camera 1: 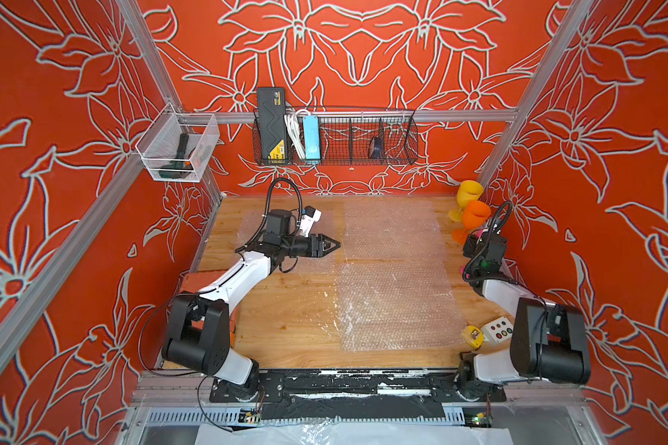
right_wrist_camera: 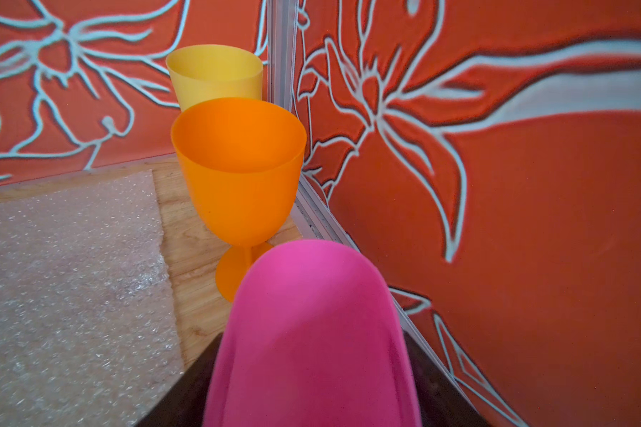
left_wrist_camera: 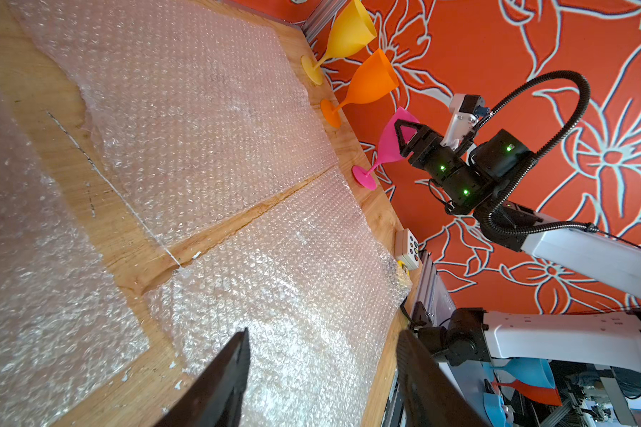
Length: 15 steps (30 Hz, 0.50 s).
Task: Unpack wine glasses from bubble wrap
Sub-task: Place the wine glass at the center of the board.
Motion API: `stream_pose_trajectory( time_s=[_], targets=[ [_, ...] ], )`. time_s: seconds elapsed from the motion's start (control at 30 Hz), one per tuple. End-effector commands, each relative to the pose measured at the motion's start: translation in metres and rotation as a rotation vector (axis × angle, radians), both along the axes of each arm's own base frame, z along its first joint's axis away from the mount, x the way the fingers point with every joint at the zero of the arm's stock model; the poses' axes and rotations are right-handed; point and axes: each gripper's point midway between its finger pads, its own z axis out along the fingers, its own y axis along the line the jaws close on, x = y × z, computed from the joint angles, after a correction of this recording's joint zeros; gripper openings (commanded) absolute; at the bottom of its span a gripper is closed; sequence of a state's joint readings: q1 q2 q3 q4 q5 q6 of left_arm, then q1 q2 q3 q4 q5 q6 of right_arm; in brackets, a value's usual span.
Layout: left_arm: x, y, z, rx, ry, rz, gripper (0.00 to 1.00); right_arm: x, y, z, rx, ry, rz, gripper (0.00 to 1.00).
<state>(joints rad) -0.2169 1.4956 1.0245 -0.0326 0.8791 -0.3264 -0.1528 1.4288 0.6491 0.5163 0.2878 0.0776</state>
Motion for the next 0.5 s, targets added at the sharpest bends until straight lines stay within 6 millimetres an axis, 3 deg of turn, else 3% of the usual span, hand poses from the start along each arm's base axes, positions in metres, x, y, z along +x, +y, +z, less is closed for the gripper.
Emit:
stream_pose_trajectory(
  time_s=[0.0,0.47],
  targets=[
    [-0.002,-0.001,0.0,-0.008,-0.008,-0.02,0.62,0.004,0.001,-0.002,0.02,0.012,0.015,0.72],
    [-0.006,0.002,0.001,0.008,-0.017,-0.016,0.62,-0.004,0.011,-0.022,0.131,0.117,0.039,0.86]
  ],
)
